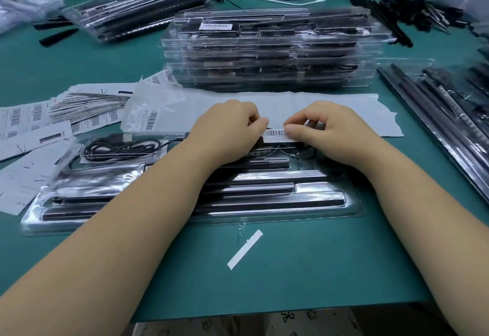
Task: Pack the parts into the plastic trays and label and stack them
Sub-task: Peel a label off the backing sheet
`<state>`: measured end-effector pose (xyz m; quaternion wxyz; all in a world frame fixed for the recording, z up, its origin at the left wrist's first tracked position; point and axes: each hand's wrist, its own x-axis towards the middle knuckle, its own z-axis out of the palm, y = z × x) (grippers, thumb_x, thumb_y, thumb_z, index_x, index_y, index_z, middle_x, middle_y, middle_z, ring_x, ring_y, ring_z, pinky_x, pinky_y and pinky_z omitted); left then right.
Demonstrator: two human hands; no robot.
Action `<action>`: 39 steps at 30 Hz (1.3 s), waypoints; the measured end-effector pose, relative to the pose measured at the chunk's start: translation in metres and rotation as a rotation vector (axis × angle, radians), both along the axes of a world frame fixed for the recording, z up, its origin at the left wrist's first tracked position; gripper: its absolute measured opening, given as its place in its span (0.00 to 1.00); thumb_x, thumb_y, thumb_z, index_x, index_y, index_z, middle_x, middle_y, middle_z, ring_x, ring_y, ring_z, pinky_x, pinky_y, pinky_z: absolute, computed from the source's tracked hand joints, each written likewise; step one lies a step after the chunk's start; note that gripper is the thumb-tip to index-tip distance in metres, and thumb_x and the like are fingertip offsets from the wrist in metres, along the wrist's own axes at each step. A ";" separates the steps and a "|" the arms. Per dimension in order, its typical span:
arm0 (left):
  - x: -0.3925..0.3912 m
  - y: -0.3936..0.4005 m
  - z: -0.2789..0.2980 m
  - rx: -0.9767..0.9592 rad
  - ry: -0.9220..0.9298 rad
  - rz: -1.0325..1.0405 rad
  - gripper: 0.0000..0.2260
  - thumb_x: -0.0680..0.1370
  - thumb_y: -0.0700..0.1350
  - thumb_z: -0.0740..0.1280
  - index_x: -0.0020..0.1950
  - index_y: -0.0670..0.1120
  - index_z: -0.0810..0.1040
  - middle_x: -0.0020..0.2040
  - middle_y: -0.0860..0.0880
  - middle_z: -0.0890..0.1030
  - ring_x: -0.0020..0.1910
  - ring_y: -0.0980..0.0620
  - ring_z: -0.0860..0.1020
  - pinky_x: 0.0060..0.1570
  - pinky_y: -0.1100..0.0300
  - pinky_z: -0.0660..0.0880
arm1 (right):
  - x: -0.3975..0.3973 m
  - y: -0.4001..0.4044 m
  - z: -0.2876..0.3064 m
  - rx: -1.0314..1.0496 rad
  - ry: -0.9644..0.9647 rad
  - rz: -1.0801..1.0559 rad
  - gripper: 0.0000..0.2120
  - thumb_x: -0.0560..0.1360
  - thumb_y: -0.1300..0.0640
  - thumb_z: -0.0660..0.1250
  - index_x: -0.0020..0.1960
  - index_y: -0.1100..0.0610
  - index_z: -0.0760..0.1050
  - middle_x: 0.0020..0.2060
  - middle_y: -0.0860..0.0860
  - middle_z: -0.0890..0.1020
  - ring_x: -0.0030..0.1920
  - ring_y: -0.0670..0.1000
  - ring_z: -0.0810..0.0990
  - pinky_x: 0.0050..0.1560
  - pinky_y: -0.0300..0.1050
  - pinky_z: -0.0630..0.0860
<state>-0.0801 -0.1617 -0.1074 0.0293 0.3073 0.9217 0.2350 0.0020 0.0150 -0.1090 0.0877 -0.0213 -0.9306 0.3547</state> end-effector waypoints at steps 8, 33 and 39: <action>0.004 -0.001 0.004 -0.027 0.008 -0.046 0.13 0.77 0.60 0.61 0.43 0.52 0.75 0.43 0.53 0.76 0.47 0.49 0.75 0.49 0.50 0.74 | -0.001 0.003 0.001 0.034 -0.020 0.039 0.05 0.76 0.52 0.67 0.50 0.46 0.80 0.43 0.40 0.76 0.43 0.40 0.75 0.45 0.28 0.68; 0.006 -0.054 0.042 -0.359 -0.276 -0.225 0.61 0.46 0.73 0.71 0.75 0.60 0.54 0.72 0.58 0.65 0.69 0.54 0.65 0.68 0.54 0.63 | 0.011 0.013 0.002 -0.231 0.154 -0.324 0.14 0.79 0.51 0.60 0.39 0.46 0.80 0.35 0.38 0.80 0.36 0.34 0.74 0.42 0.42 0.72; 0.007 -0.051 0.039 -0.225 -0.304 -0.204 0.48 0.47 0.66 0.76 0.63 0.61 0.60 0.62 0.57 0.68 0.59 0.53 0.71 0.58 0.51 0.71 | 0.010 0.014 0.001 -0.276 0.151 -0.363 0.14 0.78 0.49 0.61 0.39 0.47 0.81 0.34 0.39 0.80 0.35 0.38 0.73 0.43 0.45 0.74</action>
